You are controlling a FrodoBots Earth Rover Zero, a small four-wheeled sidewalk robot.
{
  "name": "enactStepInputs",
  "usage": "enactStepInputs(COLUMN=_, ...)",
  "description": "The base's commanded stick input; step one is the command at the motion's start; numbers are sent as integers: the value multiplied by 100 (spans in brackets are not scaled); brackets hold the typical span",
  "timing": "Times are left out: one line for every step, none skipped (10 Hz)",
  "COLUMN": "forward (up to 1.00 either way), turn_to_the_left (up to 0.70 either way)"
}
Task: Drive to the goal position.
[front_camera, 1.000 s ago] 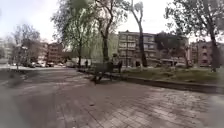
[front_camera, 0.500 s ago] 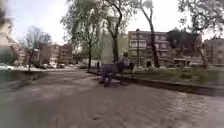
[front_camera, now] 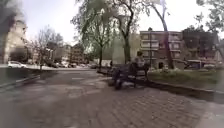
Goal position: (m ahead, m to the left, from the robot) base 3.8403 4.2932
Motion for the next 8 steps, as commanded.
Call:
enactStepInputs(forward=100, turn_to_the_left=27)
enactStepInputs(forward=100, turn_to_the_left=27)
enactStepInputs(forward=100, turn_to_the_left=27)
enactStepInputs(forward=100, turn_to_the_left=27)
enactStepInputs(forward=100, turn_to_the_left=27)
enactStepInputs(forward=100, turn_to_the_left=27)
enactStepInputs(forward=100, turn_to_the_left=27)
enactStepInputs(forward=100, turn_to_the_left=27)
